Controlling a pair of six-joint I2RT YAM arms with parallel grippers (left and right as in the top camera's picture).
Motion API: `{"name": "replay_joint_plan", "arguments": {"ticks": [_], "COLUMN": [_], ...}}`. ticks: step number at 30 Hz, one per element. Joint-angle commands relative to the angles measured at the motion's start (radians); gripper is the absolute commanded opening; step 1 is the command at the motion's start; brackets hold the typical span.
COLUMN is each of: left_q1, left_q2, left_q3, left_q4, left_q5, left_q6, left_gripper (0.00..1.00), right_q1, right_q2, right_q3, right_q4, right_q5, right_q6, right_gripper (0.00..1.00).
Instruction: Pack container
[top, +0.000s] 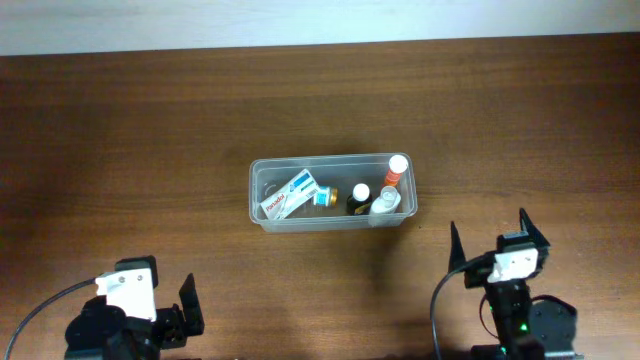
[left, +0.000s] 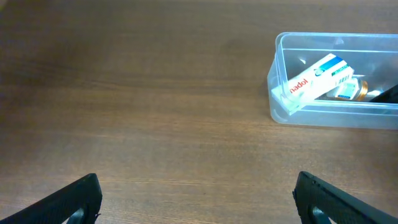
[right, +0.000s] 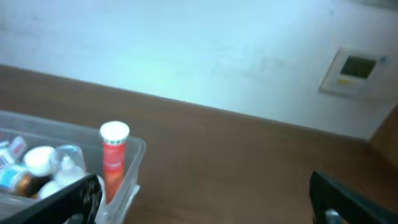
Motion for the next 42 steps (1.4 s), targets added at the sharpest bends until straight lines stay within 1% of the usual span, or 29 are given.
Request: {"name": "replay_joint_plan", "arguments": {"ticks": [1,3,7,42], "left_q1": [0.002,0.002,0.002,0.001], "left_q2": [-0.005,-0.005,-0.005,-0.01], "left_q3": [-0.005,-0.005,-0.005,-0.012], "left_q4": [0.0,0.0,0.0,0.004], "left_q5": [0.013,0.013,0.013,0.01], "left_q6": [0.016,0.016,0.016,0.016], "left_gripper": [0.99,0.99,0.99,0.99], "right_q1": [0.007,0.007,0.007,0.007], "right_q2": [-0.008,-0.008,-0.007,-0.005], "right_q3": [-0.118,-0.177,-0.186,-0.186], "right_q4": [0.107,0.177,0.155,0.156], "right_q5": [-0.013,-0.014,-0.013,-0.012], "right_q6": [-0.039,-0.039,-0.036,-0.036], "right_gripper": [0.98,0.98,0.98,0.98]}}
